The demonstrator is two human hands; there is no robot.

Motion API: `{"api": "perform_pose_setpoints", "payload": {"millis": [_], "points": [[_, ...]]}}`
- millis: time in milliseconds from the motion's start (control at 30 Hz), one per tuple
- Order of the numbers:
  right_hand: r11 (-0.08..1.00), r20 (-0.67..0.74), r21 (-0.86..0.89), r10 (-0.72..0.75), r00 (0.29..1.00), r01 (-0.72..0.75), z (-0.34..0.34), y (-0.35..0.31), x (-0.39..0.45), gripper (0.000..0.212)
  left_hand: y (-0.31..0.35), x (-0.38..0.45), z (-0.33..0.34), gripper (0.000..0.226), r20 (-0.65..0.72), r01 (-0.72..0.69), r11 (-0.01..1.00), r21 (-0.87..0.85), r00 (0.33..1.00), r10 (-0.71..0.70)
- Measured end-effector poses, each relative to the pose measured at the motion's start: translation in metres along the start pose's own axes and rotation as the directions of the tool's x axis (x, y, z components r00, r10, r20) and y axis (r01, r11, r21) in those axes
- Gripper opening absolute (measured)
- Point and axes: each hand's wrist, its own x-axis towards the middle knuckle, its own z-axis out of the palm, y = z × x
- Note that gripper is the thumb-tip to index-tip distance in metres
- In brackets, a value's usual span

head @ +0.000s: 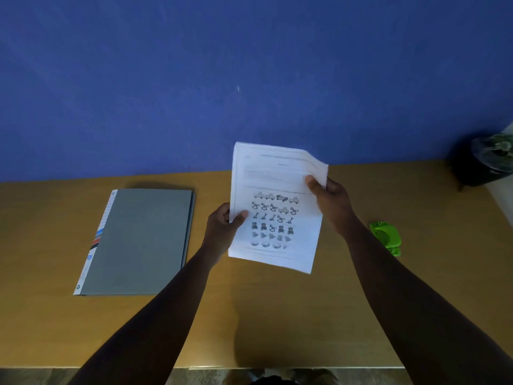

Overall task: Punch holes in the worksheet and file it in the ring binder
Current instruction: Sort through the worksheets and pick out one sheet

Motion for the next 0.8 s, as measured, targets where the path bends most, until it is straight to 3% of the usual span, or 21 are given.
{"api": "perform_pose_setpoints", "payload": {"millis": [100, 333, 700, 800], "points": [[0.981, -0.059, 0.179, 0.089, 0.994, -0.077, -0.009, 0.003, 0.000, 0.019, -0.004, 0.000, -0.006, 0.029, 0.014, 0.048, 0.999, -0.016, 0.999, -0.048], [0.922, -0.139, 0.349, 0.225, 0.964, -0.165, -0.021, 0.022, -0.002, 0.027, -0.016, -0.006, -0.012, 0.039, 0.020, 0.246, 0.948, -0.202, 0.969, -0.247], [0.929, -0.147, 0.315, 0.249, 0.957, -0.194, -0.025, 0.039, -0.010, 0.029, -0.026, -0.010, -0.010, 0.034, -0.010, 0.253, 0.945, -0.209, 0.965, -0.261], [0.915, -0.178, 0.352, 0.271, 0.946, -0.196, -0.023, 0.042, -0.010, 0.025, -0.023, -0.011, -0.007, 0.037, -0.051, 0.268, 0.902, -0.338, 0.952, -0.302]]}}
